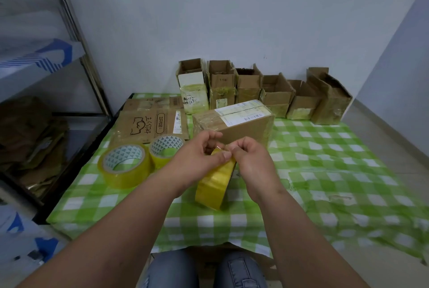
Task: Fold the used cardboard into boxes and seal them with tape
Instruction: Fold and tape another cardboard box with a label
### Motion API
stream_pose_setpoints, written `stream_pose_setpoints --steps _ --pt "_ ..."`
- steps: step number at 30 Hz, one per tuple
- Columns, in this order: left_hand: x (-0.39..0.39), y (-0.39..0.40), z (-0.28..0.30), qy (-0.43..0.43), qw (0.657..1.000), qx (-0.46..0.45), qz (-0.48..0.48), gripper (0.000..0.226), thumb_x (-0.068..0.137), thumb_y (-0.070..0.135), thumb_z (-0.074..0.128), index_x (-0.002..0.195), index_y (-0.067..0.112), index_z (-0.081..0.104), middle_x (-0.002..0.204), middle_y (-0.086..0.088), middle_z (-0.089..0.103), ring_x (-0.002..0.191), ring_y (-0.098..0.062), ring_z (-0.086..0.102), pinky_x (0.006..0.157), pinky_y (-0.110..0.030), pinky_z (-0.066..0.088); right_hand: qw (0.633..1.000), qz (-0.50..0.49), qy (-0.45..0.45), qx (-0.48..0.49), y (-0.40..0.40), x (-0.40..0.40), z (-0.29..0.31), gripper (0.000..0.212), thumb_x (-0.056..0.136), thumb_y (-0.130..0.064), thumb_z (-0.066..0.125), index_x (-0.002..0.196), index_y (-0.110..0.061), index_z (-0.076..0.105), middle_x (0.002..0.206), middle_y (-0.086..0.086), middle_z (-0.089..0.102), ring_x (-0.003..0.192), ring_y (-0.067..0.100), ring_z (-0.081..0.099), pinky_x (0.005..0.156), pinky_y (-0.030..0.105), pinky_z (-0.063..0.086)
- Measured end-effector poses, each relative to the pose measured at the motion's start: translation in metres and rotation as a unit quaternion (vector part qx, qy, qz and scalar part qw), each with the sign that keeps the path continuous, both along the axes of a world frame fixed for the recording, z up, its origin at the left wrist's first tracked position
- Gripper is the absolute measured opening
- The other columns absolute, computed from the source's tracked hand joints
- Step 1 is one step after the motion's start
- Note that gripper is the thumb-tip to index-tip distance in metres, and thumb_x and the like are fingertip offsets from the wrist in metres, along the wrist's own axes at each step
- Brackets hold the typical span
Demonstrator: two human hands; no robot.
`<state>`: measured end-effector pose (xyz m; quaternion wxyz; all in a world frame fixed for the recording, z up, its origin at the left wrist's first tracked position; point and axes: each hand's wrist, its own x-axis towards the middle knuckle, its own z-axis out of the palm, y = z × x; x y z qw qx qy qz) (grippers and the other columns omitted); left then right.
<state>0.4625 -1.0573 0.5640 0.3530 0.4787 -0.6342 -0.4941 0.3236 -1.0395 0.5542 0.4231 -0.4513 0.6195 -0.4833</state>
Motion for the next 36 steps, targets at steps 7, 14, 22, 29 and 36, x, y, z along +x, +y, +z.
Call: stream_pose_setpoints --steps 7,14,22,29,36 --pt "0.001 0.005 0.0 -0.031 0.999 -0.019 0.021 0.045 0.087 0.02 0.073 0.126 0.023 0.051 0.107 0.004 0.068 0.101 -0.013 0.06 0.091 -0.031 0.049 0.991 -0.031 0.087 -0.094 0.009 0.013 0.003 0.023 0.097 -0.019 0.054 0.076 -0.028 0.056 0.098 -0.002 0.058 0.083 0.012 0.055 0.076 0.031 0.045" --pt "0.004 0.012 0.0 -0.073 0.99 -0.111 0.045 0.043 0.089 0.02 0.07 0.114 0.036 0.038 0.101 0.013 0.066 0.095 -0.011 0.062 0.087 -0.035 0.049 0.997 -0.005 0.036 -0.071 0.012 0.011 0.02 0.022 0.099 -0.02 0.055 0.078 -0.024 0.058 0.076 -0.009 0.06 0.07 0.009 0.052 0.061 0.027 0.039" --pt "0.001 0.015 -0.001 -0.076 0.979 -0.188 0.019 0.03 0.089 0.004 0.066 0.106 0.028 0.062 0.097 0.011 0.063 0.09 0.005 0.056 0.078 -0.015 0.041 0.996 0.03 -0.076 -0.019 0.01 0.004 0.022 0.045 0.094 -0.016 0.066 0.134 -0.023 0.046 0.096 0.002 0.071 0.098 0.01 0.064 0.072 0.024 0.039" --pt "0.0 0.019 -0.002 -0.09 0.973 -0.203 0.054 0.05 0.09 0.01 0.066 0.114 0.051 0.051 0.083 0.018 0.06 0.086 0.001 0.058 0.08 -0.03 0.05 0.998 0.034 -0.056 -0.015 0.012 0.001 0.027 0.02 0.095 -0.012 0.062 0.106 -0.022 0.048 0.085 0.002 0.064 0.084 0.014 0.061 0.069 0.026 0.041" --pt "0.001 0.015 -0.006 -0.106 0.959 -0.246 0.096 0.026 0.086 0.014 0.073 0.096 0.038 0.073 0.084 0.016 0.061 0.087 -0.003 0.057 0.077 -0.022 0.045 0.999 0.032 -0.014 -0.018 0.011 0.003 0.027 0.007 0.094 -0.016 0.064 0.088 -0.016 0.061 0.08 -0.001 0.066 0.077 0.012 0.059 0.069 0.026 0.043"
